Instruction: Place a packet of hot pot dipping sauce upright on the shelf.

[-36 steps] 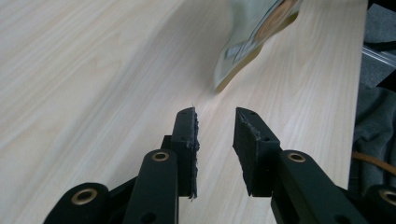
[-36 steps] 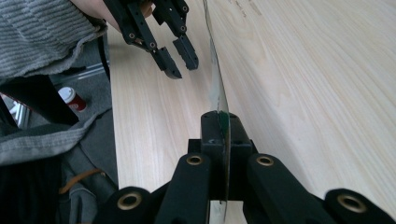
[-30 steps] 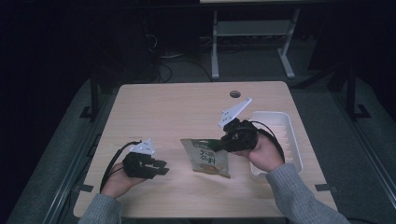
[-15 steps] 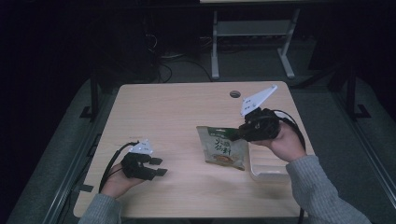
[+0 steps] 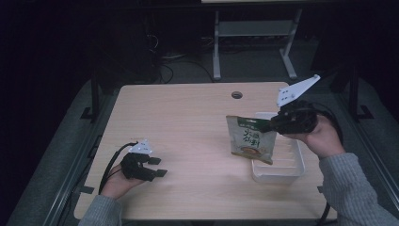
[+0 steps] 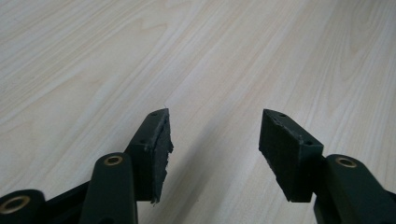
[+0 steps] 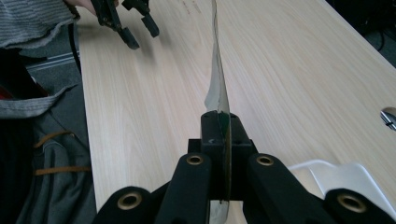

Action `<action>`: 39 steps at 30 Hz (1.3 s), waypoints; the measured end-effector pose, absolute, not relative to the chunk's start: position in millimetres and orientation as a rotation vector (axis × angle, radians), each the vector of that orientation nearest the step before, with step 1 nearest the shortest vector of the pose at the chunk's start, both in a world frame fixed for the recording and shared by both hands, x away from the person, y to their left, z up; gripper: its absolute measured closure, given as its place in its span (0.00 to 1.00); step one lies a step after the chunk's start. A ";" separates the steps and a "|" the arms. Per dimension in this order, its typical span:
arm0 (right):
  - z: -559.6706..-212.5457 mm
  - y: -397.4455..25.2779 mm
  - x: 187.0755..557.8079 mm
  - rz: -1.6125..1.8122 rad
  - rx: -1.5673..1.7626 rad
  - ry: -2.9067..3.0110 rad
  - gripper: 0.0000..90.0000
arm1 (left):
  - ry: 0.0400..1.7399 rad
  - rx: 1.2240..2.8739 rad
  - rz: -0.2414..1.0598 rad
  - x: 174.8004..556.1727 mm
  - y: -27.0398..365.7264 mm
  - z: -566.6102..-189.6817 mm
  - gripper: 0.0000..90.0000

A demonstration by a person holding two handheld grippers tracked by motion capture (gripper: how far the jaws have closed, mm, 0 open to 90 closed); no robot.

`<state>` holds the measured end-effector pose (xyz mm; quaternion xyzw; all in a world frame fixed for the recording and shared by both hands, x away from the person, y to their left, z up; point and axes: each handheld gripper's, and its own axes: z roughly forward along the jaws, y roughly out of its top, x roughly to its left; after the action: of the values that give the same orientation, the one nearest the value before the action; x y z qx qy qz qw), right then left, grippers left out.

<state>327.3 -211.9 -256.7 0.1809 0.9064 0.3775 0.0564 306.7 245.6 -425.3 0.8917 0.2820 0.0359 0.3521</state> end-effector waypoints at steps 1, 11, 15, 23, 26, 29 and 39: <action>-256.3 -215.8 326.9 1.145 0.549 2.748 0.99 | 0.732 2.305 0.094 306.9 246.1 -425.2 0.47; -260.3 -245.6 323.1 1.152 0.580 2.754 0.99 | 0.731 2.306 0.103 307.3 245.0 -425.8 0.47; -264.0 -250.3 323.2 1.125 0.593 2.773 0.99 | 0.733 2.304 0.108 307.0 244.7 -425.0 0.47; -268.7 -264.1 325.7 1.094 0.654 2.770 0.99 | 0.736 2.295 0.105 307.5 245.6 -424.3 0.47; -268.5 -266.3 326.7 1.071 0.654 2.778 0.99 | 0.734 2.294 0.106 306.7 244.5 -423.2 0.46; -267.8 -267.7 327.8 1.026 0.655 2.791 0.99 | 0.733 2.293 0.106 307.1 244.7 -423.2 0.46; -279.0 -256.7 336.3 0.994 0.648 2.795 0.98 | 0.737 2.290 0.104 307.6 244.6 -424.0 0.46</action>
<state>336.3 -256.7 -279.0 0.2129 0.9193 0.3269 0.0524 307.6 244.6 -424.0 0.8878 0.2857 0.0404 0.3585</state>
